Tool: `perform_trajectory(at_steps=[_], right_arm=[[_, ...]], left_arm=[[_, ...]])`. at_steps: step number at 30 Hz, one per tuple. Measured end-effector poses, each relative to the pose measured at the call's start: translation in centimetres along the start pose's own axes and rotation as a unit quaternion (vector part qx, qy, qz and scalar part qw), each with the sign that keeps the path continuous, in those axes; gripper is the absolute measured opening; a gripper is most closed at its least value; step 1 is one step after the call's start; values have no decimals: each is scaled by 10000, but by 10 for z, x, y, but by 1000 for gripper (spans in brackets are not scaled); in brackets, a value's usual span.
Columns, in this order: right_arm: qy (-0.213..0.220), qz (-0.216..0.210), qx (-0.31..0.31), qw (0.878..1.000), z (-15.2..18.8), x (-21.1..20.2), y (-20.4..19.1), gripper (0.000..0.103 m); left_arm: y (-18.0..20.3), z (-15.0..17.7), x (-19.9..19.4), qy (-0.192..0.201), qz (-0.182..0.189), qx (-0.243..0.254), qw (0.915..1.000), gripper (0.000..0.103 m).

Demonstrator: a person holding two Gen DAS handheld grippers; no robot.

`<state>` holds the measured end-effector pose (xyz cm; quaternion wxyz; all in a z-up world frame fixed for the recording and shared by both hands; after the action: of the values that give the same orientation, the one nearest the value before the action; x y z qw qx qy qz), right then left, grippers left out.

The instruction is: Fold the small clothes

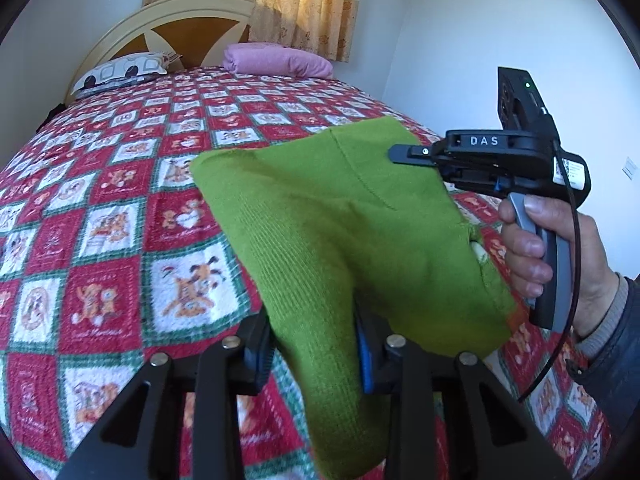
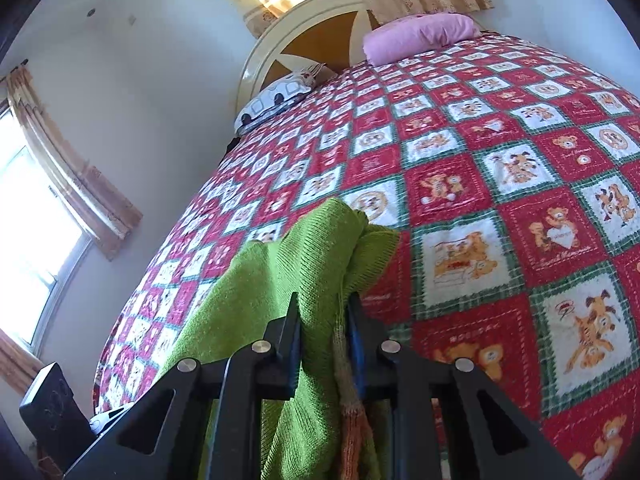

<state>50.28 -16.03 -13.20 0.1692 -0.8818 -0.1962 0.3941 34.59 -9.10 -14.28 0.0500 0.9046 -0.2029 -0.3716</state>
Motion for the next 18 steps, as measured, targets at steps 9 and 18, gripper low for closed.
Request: perform_trajectory(at_steps=[9,18], right_arm=[[-37,-296,-235,9993,20,-5,-52,19],[-217,-707,-557,9957,44,8,-122,17]], left_arm=[[-27,17,-47,182,-148,-105,9997,34],[-69,43,-96,309,-398,-440,9978,34]])
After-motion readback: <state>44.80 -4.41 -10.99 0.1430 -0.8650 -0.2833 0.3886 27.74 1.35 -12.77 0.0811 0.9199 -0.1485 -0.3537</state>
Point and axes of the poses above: each gripper's, at about its wrist camera, not at the fingertips, and x roughly the way its jaws point, y to its right, z to its underside, the point moved 7 cm from there along x, roughly the way its jaws point, and after that the axes turned 5 degrees about z, right-handed, at the moved point
